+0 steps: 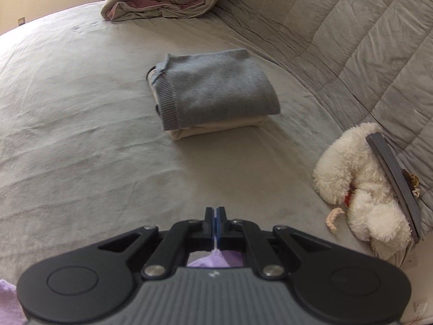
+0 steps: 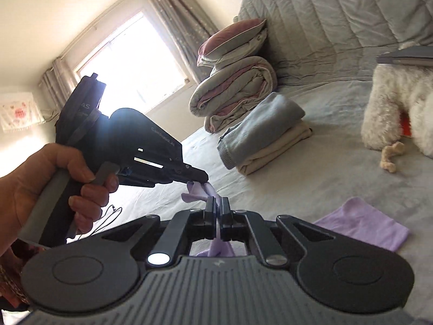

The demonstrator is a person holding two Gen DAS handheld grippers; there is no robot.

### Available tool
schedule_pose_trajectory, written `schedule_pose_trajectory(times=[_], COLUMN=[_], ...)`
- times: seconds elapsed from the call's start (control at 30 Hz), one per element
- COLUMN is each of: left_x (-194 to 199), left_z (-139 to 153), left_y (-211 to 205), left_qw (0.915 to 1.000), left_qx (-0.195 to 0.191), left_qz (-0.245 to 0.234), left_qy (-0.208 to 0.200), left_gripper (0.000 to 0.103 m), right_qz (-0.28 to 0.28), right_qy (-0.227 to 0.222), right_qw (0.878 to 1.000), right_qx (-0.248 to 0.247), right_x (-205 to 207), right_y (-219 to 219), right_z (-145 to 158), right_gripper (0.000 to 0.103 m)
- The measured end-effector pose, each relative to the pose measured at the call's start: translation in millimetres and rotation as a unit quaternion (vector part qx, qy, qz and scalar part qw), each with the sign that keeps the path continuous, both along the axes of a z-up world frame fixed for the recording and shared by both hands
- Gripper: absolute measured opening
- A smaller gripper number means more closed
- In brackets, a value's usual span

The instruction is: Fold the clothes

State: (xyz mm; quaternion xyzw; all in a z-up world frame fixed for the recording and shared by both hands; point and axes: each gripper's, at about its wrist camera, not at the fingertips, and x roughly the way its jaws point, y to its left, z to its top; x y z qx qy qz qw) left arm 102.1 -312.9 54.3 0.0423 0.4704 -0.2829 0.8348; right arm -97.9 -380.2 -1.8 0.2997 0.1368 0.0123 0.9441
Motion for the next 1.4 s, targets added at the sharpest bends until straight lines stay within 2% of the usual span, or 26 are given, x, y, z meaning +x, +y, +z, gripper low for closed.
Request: schedule_pose_trajectory(times=[0.2,0.43,0.6,0.63,0.77,0.8,0.9,1.0,1.2,1.23,1.3,1.4], left_x=[-35,-58,-68,-69,-71,-70,-69,-69,-77,-78,-81,-83], left_z=[3,-28,-53,-56,-58,-58,-58,-60,-75,-78,-83,-86], left_y=[-58,-110,-114,-111,-96,-92,-80,-73,-79,-81,-84,-86], left_qw=[0.9985,0.9945,0.9944,0.9947,0.996,0.9957,0.9947,0.9921,0.9854,0.9847,0.9833,0.9828], left_qx=[0.014,0.052,0.034,0.029,0.01,0.008,0.0,-0.005,0.002,0.003,0.006,0.006], left_qz=[-0.053,-0.091,-0.099,-0.097,-0.088,-0.092,-0.102,-0.125,-0.17,-0.174,-0.182,-0.184], left_qy=[-0.006,-0.006,0.011,0.013,0.01,0.008,0.001,-0.003,0.003,0.003,0.002,-0.01], left_gripper=[0.001,0.001,0.003,0.005,0.027,0.028,0.029,0.029,0.029,0.029,0.029,0.029], right_qz=[-0.037,-0.054,-0.06,-0.061,-0.066,-0.066,-0.065,-0.067,-0.085,-0.086,-0.087,-0.095], right_qy=[0.009,0.033,0.056,0.06,0.074,0.07,0.058,0.058,0.083,0.085,0.078,0.073], right_qw=[0.997,0.99,0.985,0.984,0.979,0.979,0.981,0.985,0.992,0.992,0.993,0.993], right_qx=[0.062,0.123,0.153,0.159,0.178,0.177,0.173,0.145,0.046,0.033,0.014,-0.01], right_x=[-37,-62,-67,-68,-75,-77,-84,-83,-72,-71,-70,-66], right_y=[-35,-61,-70,-72,-78,-79,-80,-76,-59,-57,-53,-48], right_z=[-7,-30,-50,-54,-67,-67,-65,-61,-59,-58,-58,-57], right_gripper=[0.002,0.002,0.002,0.003,0.011,0.014,0.015,0.015,0.016,0.017,0.035,0.041])
